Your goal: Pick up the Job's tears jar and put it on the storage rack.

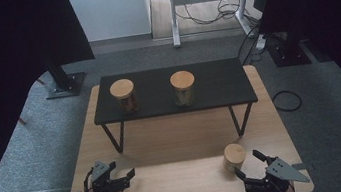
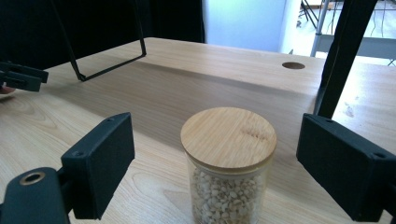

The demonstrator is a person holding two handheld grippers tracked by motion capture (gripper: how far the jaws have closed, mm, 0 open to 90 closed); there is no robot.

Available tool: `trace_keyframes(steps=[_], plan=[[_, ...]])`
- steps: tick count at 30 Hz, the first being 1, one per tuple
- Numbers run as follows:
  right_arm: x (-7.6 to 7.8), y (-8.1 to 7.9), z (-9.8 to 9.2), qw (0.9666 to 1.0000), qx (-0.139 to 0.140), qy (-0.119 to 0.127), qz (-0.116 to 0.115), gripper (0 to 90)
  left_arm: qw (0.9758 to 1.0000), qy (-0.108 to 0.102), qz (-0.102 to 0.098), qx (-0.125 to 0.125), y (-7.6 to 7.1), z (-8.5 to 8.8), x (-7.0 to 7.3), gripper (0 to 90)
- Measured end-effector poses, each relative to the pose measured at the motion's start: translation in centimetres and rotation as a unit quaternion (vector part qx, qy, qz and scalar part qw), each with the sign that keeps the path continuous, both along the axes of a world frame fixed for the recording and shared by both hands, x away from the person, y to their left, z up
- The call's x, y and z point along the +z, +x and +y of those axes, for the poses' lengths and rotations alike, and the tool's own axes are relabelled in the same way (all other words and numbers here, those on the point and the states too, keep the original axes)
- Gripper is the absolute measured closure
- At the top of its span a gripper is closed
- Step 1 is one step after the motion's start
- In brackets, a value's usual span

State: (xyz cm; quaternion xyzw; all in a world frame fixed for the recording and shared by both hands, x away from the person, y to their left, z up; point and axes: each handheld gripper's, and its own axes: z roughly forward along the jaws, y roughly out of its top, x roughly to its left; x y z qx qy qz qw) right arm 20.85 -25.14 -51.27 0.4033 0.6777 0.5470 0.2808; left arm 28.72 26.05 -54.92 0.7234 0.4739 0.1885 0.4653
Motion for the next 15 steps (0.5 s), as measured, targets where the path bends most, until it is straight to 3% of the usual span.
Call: trace_keyframes(steps=[15], plan=[[-0.80, 0.54, -0.14, 0.9999, -0.004, -0.007, 0.014, 10.4, 1.0000, 0.002, 0.000, -0.001, 0.00, -0.06, 0.00, 9.4]])
